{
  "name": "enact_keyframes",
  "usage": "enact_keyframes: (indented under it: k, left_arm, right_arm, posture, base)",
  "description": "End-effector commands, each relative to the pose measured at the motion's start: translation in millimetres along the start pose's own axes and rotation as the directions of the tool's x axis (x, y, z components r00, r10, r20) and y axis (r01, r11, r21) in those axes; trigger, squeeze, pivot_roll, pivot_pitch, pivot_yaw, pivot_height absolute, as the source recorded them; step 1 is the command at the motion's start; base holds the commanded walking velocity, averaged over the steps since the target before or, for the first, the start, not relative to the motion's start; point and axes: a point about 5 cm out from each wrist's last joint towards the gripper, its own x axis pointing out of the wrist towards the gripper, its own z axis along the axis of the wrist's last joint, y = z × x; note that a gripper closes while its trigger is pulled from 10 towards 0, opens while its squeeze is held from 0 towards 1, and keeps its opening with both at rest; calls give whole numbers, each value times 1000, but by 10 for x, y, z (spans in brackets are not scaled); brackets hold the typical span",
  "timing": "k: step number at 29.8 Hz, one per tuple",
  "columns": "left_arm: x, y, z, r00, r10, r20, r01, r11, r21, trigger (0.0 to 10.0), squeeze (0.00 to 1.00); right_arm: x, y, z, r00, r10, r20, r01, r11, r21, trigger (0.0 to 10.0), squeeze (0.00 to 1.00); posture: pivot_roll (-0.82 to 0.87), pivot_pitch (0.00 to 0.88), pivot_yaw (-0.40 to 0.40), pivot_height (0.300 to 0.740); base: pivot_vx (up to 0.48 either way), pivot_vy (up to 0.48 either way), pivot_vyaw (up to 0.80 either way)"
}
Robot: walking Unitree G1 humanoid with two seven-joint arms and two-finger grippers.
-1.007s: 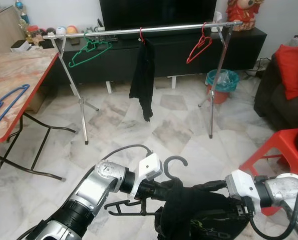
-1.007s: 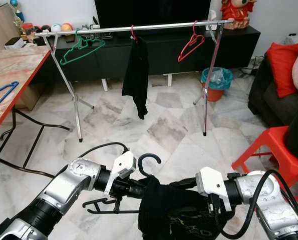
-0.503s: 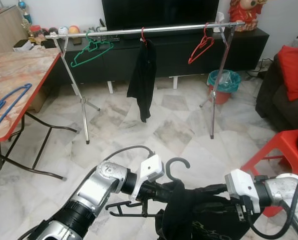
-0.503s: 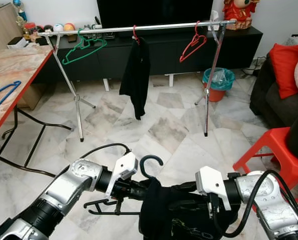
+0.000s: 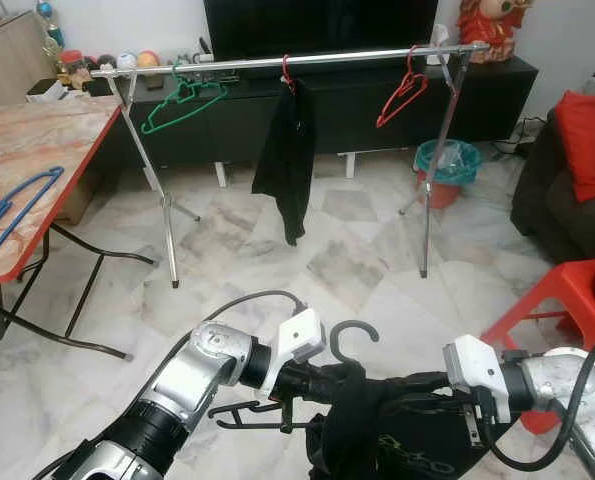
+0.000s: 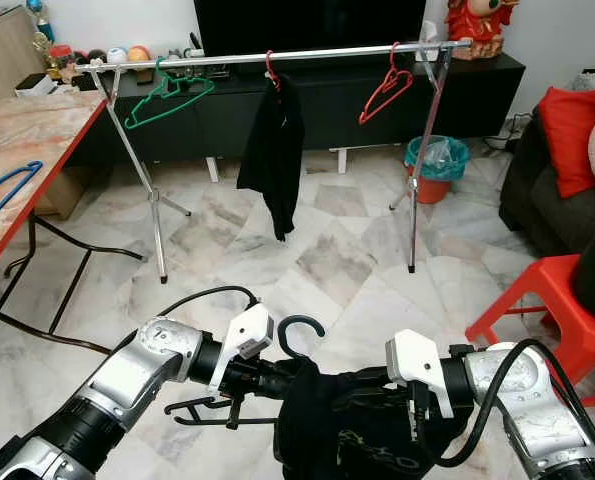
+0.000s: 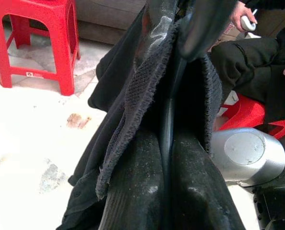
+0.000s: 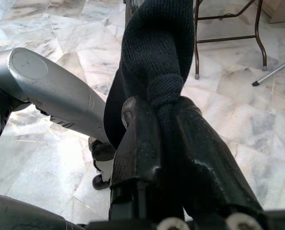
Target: Hang hanger
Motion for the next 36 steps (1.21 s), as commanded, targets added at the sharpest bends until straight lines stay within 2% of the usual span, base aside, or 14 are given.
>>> enact_keyframes:
  k: [1, 21, 22, 23, 24, 28, 30, 36]
  left_arm:
    - [-15, 36, 226, 997, 4, 77, -9, 998, 62, 10000, 0]
    - [7, 13, 238, 996, -5, 89, -1, 998, 68, 10000, 0]
    - [6, 13, 237, 996, -5, 88, -1, 998, 68, 10000, 0]
    - [6, 13, 237, 996, -5, 88, -1, 998, 68, 10000, 0]
    - [4, 15, 235, 996, -3, 86, -2, 998, 68, 10000, 0]
    - [5, 10, 233, 996, -7, 85, 2, 998, 67, 10000, 0]
    - [1, 8, 227, 996, -9, 83, 4, 998, 66, 10000, 0]
    - [2, 5, 224, 997, -14, 80, 8, 998, 68, 10000, 0]
  right_arm:
    - [87, 34, -23, 999, 42, -14, -42, 999, 0, 0, 0]
    - [83, 47, -34, 999, 32, -19, -32, 999, -1, 0, 0]
    - [79, 29, -30, 1000, 13, -23, -13, 1000, -22, 2863, 0]
    - [79, 29, -30, 1000, 13, -23, -13, 1000, -22, 2863, 0]
    - [77, -2, -28, 999, -19, -30, 18, 999, -46, 10000, 0]
    - [53, -37, -13, 999, -25, -27, 24, 999, -46, 10000, 0]
    - [7, -93, 70, 999, -46, 4, 46, 998, -53, 10000, 0]
    - [-24, -125, 170, 998, -42, 40, 45, 996, -72, 10000, 0]
  posture:
    - [-49, 0, 62, 740]
    - [-54, 0, 65, 740]
    - [-55, 0, 67, 740]
    - [-55, 0, 67, 740]
    - [-55, 0, 67, 740]
    - [-51, 0, 69, 740]
    - [-53, 0, 71, 740]
    - [-55, 0, 73, 740]
  base:
    - [0, 0, 0]
    - [0, 0, 0]
    - [0, 0, 0]
    - [0, 0, 0]
    - [0, 0, 0]
    - [0, 0, 0]
    - [0, 0, 0]
    - [0, 0, 0]
